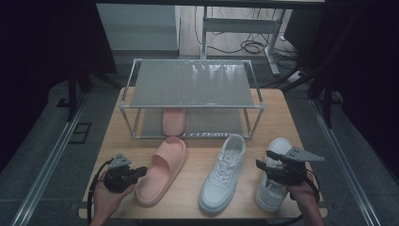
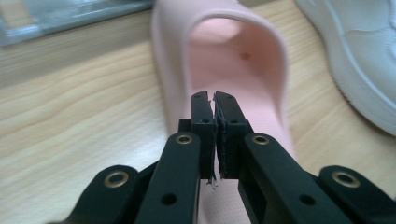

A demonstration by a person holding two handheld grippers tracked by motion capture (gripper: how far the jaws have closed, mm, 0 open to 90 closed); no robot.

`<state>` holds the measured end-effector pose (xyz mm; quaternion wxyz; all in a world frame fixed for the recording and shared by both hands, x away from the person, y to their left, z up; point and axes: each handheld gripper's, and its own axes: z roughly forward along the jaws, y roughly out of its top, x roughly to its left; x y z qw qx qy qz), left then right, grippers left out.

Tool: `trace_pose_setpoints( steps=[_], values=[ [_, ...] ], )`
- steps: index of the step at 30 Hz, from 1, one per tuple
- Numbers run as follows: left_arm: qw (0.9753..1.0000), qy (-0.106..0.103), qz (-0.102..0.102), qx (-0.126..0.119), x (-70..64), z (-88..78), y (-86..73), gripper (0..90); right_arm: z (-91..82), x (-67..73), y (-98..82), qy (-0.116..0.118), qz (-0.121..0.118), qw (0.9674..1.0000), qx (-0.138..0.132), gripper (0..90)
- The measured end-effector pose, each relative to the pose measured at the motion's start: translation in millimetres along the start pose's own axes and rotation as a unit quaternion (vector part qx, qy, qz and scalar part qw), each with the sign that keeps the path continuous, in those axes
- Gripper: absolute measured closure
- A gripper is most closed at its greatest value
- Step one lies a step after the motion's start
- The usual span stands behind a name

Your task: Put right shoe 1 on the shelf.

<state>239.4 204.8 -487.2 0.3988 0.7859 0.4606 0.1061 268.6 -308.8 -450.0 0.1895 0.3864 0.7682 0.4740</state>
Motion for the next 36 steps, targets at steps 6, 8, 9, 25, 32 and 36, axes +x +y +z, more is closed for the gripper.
trace_pose_setpoints(
  steps=[6,8,9,25,32,36],
  values=[
    [0.9995,-0.021,0.016,0.016,-18.8,16.3,1.8,85.9,0.4,0.6,0.0,0.0,0.0,1.0,0.0,39.6],
    [0.9993,-0.027,0.018,0.018,-22.7,22.4,3.3,85.6,0.3,0.6,0.0,0.0,-0.001,1.0,0.0,39.6],
    [0.9992,-0.029,0.018,0.018,-24.7,25.1,4.1,85.0,0.2,0.6,0.0,0.0,-0.001,1.0,0.0,39.6],
    [0.9989,-0.038,0.014,0.026,-40.1,52.2,18.7,67.1,0.3,0.3,-0.2,0.001,-0.001,1.0,0.001,39.6],
    [0.9989,-0.036,0.006,0.03,-39.9,66.4,23.5,69.3,0.1,0.1,-0.1,0.001,-0.001,1.0,0.001,39.5],
    [0.9989,-0.028,0.015,0.034,-41.0,72.0,24.5,77.6,0.4,-0.2,-0.4,0.0,0.0,1.0,0.0,39.6]
  ],
)
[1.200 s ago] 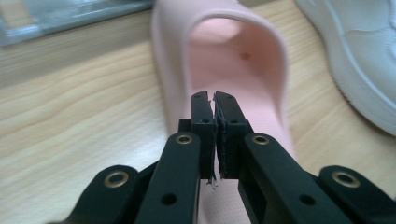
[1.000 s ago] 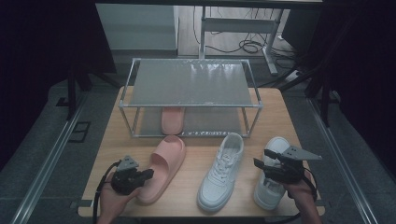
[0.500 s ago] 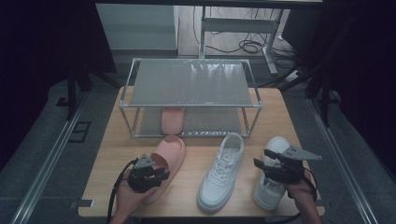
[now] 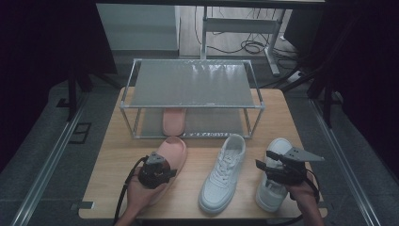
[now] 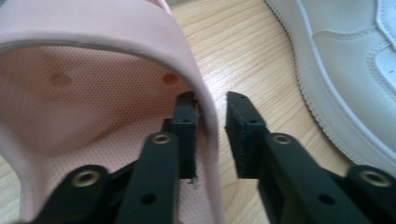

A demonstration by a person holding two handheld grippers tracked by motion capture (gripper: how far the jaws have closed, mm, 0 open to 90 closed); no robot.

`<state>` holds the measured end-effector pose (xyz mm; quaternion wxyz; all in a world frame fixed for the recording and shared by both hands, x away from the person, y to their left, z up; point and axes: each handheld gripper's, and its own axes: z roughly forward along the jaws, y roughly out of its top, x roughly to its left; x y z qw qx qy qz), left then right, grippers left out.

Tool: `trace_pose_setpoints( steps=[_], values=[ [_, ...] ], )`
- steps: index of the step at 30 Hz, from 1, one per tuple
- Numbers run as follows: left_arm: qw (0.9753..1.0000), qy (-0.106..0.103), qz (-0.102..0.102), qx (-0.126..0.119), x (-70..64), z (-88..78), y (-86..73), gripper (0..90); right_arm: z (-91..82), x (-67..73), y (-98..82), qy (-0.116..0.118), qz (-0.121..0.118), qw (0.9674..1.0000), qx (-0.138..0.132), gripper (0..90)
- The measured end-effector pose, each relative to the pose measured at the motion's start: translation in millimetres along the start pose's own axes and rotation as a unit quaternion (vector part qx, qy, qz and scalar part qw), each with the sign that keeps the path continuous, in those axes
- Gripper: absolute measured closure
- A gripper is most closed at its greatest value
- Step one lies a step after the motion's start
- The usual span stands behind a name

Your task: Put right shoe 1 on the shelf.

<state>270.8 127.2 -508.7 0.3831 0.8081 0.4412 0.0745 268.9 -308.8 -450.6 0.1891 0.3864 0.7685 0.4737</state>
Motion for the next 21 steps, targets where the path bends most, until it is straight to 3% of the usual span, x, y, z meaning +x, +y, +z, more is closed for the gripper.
trace_pose_setpoints(
  steps=[7,21],
  values=[
    [0.9999,0.014,-0.004,-0.009,-3.1,0.7,-2.6,81.0,-0.1,0.4,0.2,0.001,-0.001,1.0,0.0,39.5],
    [0.9997,0.018,-0.007,-0.016,-1.5,-8.7,-4.2,85.3,-0.5,-0.1,0.5,0.0,0.0,1.0,-0.002,39.5]
  ],
)
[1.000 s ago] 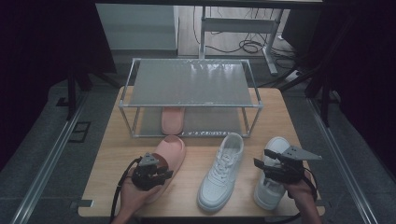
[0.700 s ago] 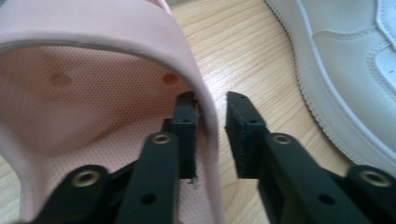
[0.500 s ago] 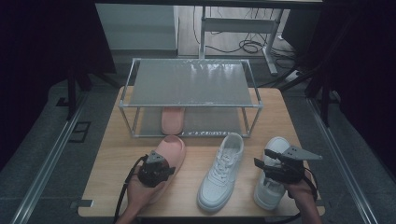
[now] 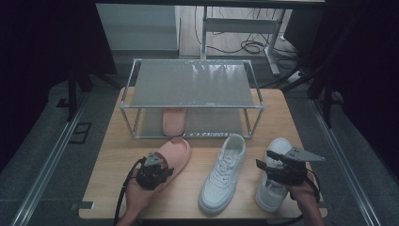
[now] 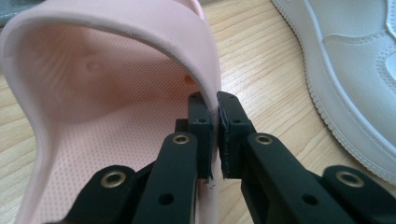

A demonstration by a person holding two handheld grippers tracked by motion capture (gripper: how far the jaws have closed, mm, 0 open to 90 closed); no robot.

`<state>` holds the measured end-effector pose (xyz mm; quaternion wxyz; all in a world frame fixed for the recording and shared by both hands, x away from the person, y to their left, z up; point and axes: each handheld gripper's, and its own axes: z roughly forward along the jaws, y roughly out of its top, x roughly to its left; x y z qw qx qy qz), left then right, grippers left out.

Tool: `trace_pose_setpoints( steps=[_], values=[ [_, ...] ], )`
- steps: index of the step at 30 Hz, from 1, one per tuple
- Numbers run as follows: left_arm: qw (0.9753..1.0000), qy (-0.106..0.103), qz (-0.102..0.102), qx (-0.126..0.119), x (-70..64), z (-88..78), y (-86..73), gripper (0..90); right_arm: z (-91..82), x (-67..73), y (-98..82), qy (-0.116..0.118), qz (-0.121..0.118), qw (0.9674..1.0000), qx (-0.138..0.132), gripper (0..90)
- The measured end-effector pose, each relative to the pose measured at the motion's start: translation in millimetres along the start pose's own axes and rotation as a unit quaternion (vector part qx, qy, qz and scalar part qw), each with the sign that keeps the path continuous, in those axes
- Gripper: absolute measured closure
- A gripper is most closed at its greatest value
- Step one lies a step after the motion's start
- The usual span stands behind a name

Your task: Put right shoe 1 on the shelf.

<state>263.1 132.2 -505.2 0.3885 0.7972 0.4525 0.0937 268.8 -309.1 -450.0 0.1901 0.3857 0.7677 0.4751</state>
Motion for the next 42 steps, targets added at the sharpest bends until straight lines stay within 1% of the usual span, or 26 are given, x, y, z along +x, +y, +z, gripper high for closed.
trace_pose_setpoints(
  steps=[6,12,18,23,31,37,42],
  values=[
    [1.0,-0.004,0.004,-0.007,-3.4,-3.6,4.4,85.2,0.1,0.0,0.0,0.0,0.001,1.0,0.0,39.5],
    [0.9998,-0.007,0.011,-0.018,-8.5,-7.9,12.8,85.1,0.1,0.1,0.0,0.001,0.0,1.0,0.0,39.5],
    [0.9995,-0.009,0.016,-0.024,-13.5,-4.6,23.1,85.0,-0.1,0.2,0.2,0.001,0.0,1.0,-0.001,39.5],
    [0.9993,-0.013,0.022,-0.026,-17.3,3.4,33.1,84.9,0.1,0.1,0.1,0.001,0.0,1.0,-0.001,39.5],
    [0.9993,-0.014,0.021,-0.029,-20.7,18.7,49.8,84.8,-0.6,-0.6,0.2,0.001,0.001,1.0,0.0,39.6],
    [0.9992,-0.01,0.02,-0.031,-23.9,37.3,68.6,84.8,-0.2,-0.6,0.1,0.001,0.001,1.0,0.0,39.5],
    [0.9992,0.0,0.016,-0.035,-28.8,54.4,83.3,84.5,-1.6,-1.6,0.3,0.0,0.001,1.0,-0.002,39.6]
  ],
)
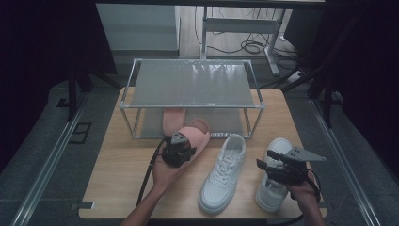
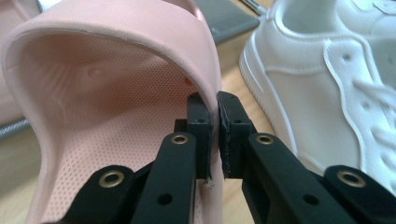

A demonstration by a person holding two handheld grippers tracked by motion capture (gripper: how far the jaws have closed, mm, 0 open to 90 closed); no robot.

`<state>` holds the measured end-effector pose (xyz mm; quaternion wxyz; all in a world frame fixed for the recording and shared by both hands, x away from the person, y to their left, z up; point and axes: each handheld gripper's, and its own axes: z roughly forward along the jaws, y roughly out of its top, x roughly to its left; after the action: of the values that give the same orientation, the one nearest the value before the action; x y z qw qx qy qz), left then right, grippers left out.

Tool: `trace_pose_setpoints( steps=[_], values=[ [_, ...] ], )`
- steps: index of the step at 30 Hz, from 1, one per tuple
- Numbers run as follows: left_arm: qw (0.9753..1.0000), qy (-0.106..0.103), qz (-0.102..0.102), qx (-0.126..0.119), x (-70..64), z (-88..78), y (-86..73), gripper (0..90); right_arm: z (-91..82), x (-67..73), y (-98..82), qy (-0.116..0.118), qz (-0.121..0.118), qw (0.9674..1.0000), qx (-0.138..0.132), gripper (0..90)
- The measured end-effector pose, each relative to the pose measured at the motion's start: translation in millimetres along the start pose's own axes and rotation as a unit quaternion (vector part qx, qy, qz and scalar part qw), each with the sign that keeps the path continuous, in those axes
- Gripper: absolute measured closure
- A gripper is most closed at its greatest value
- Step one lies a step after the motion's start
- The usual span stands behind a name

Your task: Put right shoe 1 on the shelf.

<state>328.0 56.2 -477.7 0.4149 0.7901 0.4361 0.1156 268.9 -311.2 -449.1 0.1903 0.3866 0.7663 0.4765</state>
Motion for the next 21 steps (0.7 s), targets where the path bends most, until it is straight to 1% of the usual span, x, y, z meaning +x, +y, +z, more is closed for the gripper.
trace_pose_setpoints(
  steps=[5,7,10,11,13,18,20,21],
  values=[
    [0.9999,0.009,-0.004,-0.001,-3.1,16.2,13.2,84.5,0.4,0.0,0.0,0.001,0.0,1.0,0.001,39.6],
    [0.9998,0.013,-0.012,-0.005,-3.4,22.8,18.8,84.3,0.5,0.1,0.1,0.001,0.0,1.0,0.001,39.6],
    [0.9996,0.021,-0.019,-0.008,-4.4,34.0,27.4,84.1,1.1,0.0,-0.2,0.001,-0.001,1.0,0.001,39.6],
    [0.9995,0.023,-0.018,-0.008,-5.0,37.7,30.1,84.1,1.3,0.2,-0.3,0.002,-0.001,1.0,0.001,39.6],
    [0.9993,0.027,-0.024,-0.011,-5.2,45.1,34.6,84.0,1.3,0.4,-0.2,0.003,-0.001,1.0,0.001,39.6],
    [0.9985,0.045,-0.032,-0.002,-3.4,66.2,44.6,83.7,2.1,-0.2,-0.7,0.003,-0.001,1.0,0.001,39.6],
    [0.9982,0.05,-0.033,-0.003,-4.4,72.8,47.1,83.4,2.0,0.2,-0.5,0.005,-0.002,1.0,0.002,39.6],
    [0.9981,0.053,-0.031,-0.003,-5.0,75.8,47.9,83.4,1.9,0.3,-0.4,0.005,-0.002,1.0,0.002,39.6]
  ],
)
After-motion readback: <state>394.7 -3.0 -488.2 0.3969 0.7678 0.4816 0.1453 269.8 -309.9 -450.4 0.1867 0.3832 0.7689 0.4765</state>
